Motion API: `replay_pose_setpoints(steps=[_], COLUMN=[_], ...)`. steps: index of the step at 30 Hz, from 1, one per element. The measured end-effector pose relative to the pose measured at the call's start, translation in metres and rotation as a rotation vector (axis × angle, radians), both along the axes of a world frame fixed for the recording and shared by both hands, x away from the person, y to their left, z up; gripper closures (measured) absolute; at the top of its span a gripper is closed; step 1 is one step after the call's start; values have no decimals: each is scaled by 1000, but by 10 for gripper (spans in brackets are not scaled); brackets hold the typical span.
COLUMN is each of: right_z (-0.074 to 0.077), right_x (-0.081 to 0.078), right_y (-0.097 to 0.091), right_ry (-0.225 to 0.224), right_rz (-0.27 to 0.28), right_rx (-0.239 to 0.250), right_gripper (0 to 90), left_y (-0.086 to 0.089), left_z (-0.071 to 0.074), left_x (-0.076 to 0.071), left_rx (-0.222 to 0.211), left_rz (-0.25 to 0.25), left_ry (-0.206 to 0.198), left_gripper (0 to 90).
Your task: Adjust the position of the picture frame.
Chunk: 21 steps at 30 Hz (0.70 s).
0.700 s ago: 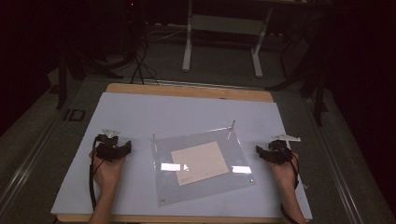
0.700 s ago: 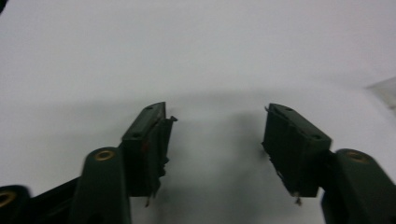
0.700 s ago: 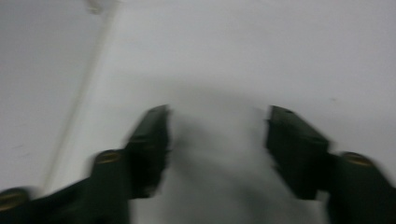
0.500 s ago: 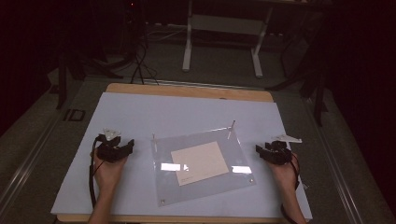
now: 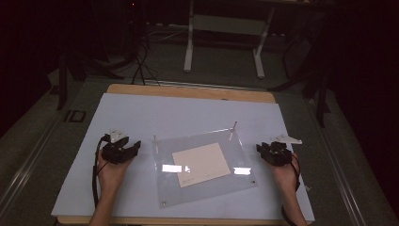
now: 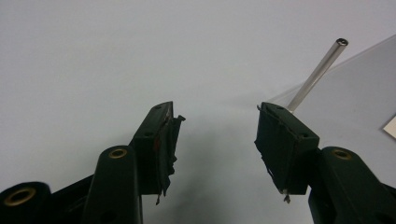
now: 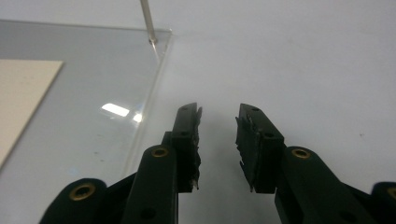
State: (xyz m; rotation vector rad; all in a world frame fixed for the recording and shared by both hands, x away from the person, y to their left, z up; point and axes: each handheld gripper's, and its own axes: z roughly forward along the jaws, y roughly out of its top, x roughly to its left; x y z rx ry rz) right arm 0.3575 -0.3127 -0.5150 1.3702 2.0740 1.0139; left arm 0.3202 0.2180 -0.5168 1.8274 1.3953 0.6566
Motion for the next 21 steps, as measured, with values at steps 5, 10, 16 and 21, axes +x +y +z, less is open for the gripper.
replay_pose_setpoints(steps=[5,10,16,21], right_z=[5,5,11,15], right_x=[0,4,13,22], right_y=[7,16,27,33], right_ry=[-3,-17,-29,-35], right_rz=[34,77,105,116], right_rx=[-4,9,-26,-11], right_gripper=[717,719,716,702], left_y=[-3,-9,-14,-17], left_z=[1,3,5,5], left_x=[0,0,0,-1], left_rx=[9,6,-7,-19], left_rz=[-17,-55,-89,-124], left_ry=[-1,-7,-10,-8], left_gripper=[463,457,459,467])
